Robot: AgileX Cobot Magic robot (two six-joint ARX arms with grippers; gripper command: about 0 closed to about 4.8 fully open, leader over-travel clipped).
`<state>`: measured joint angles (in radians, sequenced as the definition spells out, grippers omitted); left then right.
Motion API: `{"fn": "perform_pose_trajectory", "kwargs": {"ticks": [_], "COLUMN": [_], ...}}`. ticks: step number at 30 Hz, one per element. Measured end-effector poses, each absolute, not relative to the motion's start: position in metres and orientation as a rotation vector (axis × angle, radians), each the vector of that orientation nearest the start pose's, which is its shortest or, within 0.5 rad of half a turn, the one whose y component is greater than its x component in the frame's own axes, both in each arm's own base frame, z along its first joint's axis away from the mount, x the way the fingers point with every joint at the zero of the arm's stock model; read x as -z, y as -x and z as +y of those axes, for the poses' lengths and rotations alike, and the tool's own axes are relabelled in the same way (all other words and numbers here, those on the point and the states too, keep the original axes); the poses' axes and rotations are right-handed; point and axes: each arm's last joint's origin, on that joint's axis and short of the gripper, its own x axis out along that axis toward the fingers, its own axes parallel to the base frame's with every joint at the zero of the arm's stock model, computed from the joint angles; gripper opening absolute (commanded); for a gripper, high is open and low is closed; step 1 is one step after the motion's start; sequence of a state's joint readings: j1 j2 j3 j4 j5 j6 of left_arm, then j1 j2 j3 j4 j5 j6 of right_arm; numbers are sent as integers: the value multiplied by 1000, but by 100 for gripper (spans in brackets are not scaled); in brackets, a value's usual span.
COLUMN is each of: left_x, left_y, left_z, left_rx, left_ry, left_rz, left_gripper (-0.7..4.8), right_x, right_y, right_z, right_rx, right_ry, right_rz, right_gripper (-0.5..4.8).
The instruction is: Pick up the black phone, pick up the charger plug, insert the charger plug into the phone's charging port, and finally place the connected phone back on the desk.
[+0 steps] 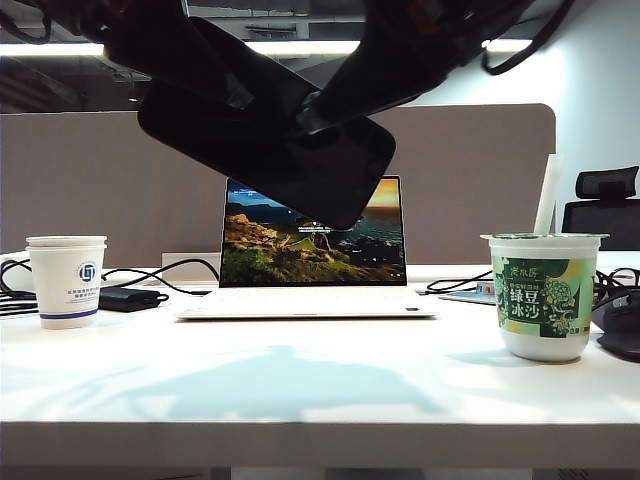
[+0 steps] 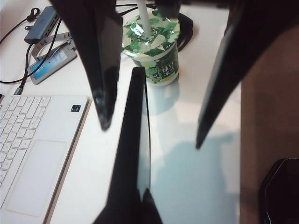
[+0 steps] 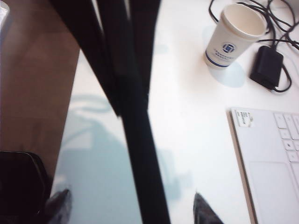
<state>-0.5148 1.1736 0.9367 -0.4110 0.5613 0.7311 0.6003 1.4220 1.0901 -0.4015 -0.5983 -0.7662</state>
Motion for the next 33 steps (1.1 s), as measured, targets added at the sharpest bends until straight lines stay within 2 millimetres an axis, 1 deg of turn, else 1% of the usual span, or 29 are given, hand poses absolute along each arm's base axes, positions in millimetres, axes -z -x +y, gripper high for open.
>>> {"fn": "perform_pose_trajectory", "kwargs": {"ticks": [3,6,7,9,11,15,16,19,22,23,24,25,26,29,31,33], "left_x": [-292,-292,-292,-292,-292,-291,-291,-292,-292,-292,-292,-292,-292,-294,-296,-296], "left_y": [-204,-204,-204,-204,-204,-204,-204,-204,-204,-204,-204,-204,-203,-205,-205,-205], "left_z": [-133,-134,-134,-134,-133,-133,-133,-133,-133,-133,-133,-133,-133,-134,-134,-134], "left_rx": [1242,1245,1247,1248,1249,1254,1254,1260,1260,1260,1263,1265,1265,1253,1250,1248], "left_ry": [-628,-630,-628,-629,-630,-628,-628,-639,-641,-644,-646,-647,-647,-641,-642,-642], "left_rz": [256,255,254,254,256,263,263,252,249,245,243,244,245,226,211,208], "left_gripper": [-6,-6,-6,-6,-6,-6,-6,-6,-5,3,30,70,129,268,312,314], "right_x": [-276,-271,-270,-267,-265,-265,-266,-265,-265,-265,-265,-265,-264,-264,-264,-264], "right_y": [-240,-243,-244,-245,-245,-246,-246,-245,-246,-245,-245,-245,-245,-245,-246,-247], "right_z": [188,191,192,193,195,196,196,196,196,196,196,196,196,197,196,195], "right_rx": [-1389,-1392,-1395,-1399,-1402,-1398,-1398,-1398,-1387,-1392,-1398,-1399,-1400,-1387,-1371,-1354], "right_ry": [643,642,642,643,644,647,647,656,661,663,668,669,670,668,674,680], "right_rz": [296,304,309,314,318,309,309,307,306,307,304,305,306,314,323,327], "right_gripper": [321,263,253,218,168,89,80,79,15,-2,-1,-1,-1,-1,-1,-1]}}
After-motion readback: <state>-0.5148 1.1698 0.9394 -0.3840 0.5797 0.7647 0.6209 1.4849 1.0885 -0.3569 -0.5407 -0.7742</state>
